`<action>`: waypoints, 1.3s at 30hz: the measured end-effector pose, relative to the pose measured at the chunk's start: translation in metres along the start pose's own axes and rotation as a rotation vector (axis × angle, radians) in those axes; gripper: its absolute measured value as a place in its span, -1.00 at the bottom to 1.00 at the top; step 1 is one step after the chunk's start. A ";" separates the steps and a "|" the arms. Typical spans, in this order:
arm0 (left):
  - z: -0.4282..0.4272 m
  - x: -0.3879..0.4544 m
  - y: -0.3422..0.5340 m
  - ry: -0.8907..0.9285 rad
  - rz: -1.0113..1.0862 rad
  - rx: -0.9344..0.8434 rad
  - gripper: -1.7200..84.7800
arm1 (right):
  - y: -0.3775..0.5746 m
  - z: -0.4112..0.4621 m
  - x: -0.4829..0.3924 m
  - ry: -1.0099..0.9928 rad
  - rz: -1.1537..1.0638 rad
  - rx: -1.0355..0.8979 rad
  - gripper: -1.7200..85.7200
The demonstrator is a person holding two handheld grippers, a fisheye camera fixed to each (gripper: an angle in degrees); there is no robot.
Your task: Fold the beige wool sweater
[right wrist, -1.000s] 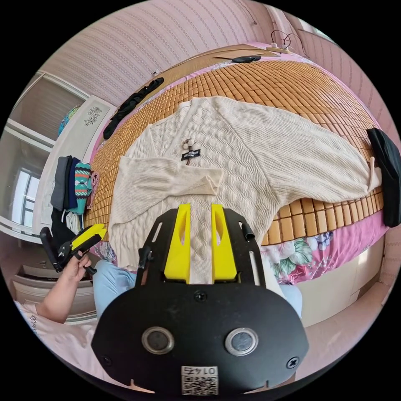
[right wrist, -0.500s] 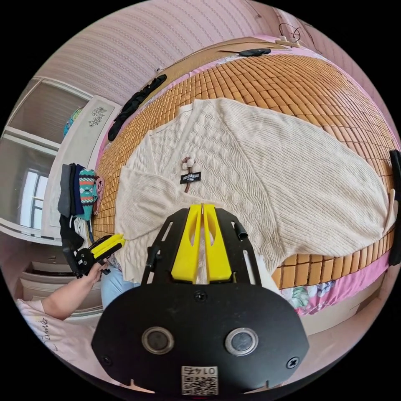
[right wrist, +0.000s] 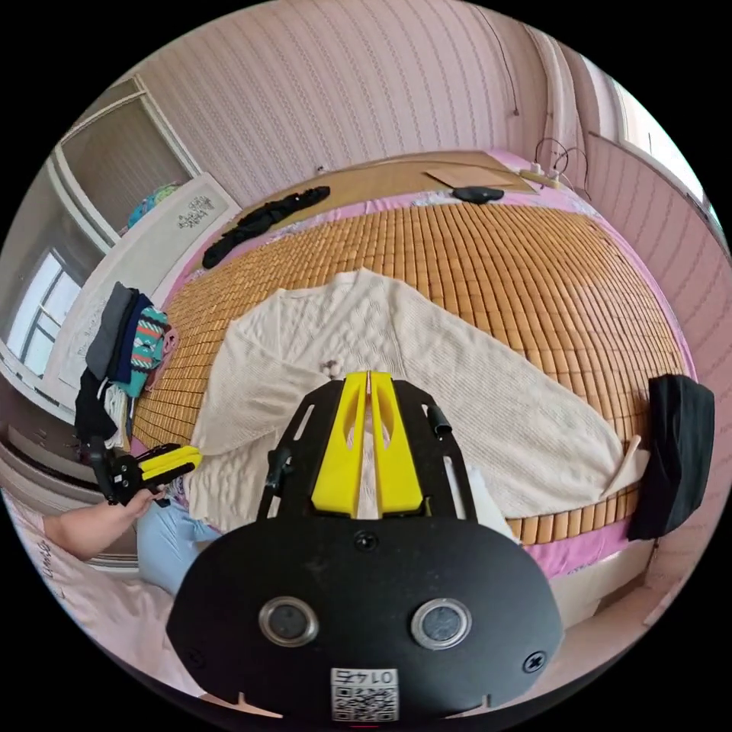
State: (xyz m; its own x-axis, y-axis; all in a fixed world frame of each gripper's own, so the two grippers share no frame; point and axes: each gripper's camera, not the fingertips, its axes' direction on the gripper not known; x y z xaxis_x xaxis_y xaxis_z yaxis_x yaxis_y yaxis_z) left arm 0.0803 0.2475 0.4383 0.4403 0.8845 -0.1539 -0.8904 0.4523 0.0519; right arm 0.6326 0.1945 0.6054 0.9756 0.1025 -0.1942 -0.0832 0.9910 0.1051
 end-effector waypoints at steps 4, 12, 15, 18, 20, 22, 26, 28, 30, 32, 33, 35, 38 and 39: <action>0.014 0.003 0.000 -0.041 0.002 -0.087 -0.96 | 0.036 0.033 0.027 0.033 0.169 -0.113 -0.95; -0.004 0.001 0.003 -0.001 -0.033 -0.042 -0.96 | 0.064 0.037 0.039 -0.031 0.230 -0.062 -0.85; -0.019 0.007 0.002 0.013 -0.003 0.003 -0.95 | 0.082 0.025 0.068 0.017 0.404 0.032 -0.73; -0.027 0.014 0.001 0.007 0.017 0.014 -0.94 | 0.105 0.007 0.100 0.116 0.560 0.121 -0.69; -0.028 0.019 -0.003 0.030 0.030 0.015 -0.93 | 0.114 -0.005 0.118 0.173 0.622 0.166 -0.69; -0.023 0.026 -0.012 0.042 0.059 0.007 -0.90 | 0.117 -0.011 0.143 0.204 0.681 0.189 -0.70; -0.004 0.046 -0.045 0.066 0.128 -0.002 -0.83 | 0.104 0.000 0.175 0.240 0.714 0.125 -0.75; 0.004 0.055 -0.062 0.063 0.151 0.008 -0.82 | 0.094 0.012 0.188 0.305 0.714 0.075 -0.81; 0.018 0.062 -0.085 0.053 0.174 0.004 -0.82 | 0.093 0.015 0.196 0.334 0.727 0.076 -0.88; 0.031 0.062 -0.099 0.029 0.174 -0.015 -0.82 | 0.094 0.015 0.203 0.274 0.734 0.095 -0.90; 0.041 0.058 -0.106 -0.018 0.148 -0.037 -0.83 | 0.095 0.014 0.207 0.224 0.746 0.096 -0.91; 0.058 0.046 -0.111 -0.069 0.090 -0.105 -0.85 | 0.096 0.008 0.205 0.167 0.719 0.146 -0.92; 0.070 0.030 -0.110 -0.007 0.041 -0.124 -0.87 | 0.092 -0.015 0.184 0.082 0.605 0.303 -0.92; 0.069 0.023 -0.110 0.013 0.025 -0.121 -0.89 | 0.084 -0.025 0.169 0.041 0.530 0.361 -0.92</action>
State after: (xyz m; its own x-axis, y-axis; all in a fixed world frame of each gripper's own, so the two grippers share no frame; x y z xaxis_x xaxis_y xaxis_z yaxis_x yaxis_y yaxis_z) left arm 0.1961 0.2265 0.4971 0.4174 0.8932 -0.1674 -0.9087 0.4126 -0.0640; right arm 0.7853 0.2976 0.5571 0.8117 0.5808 -0.0620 -0.4716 0.7142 0.5172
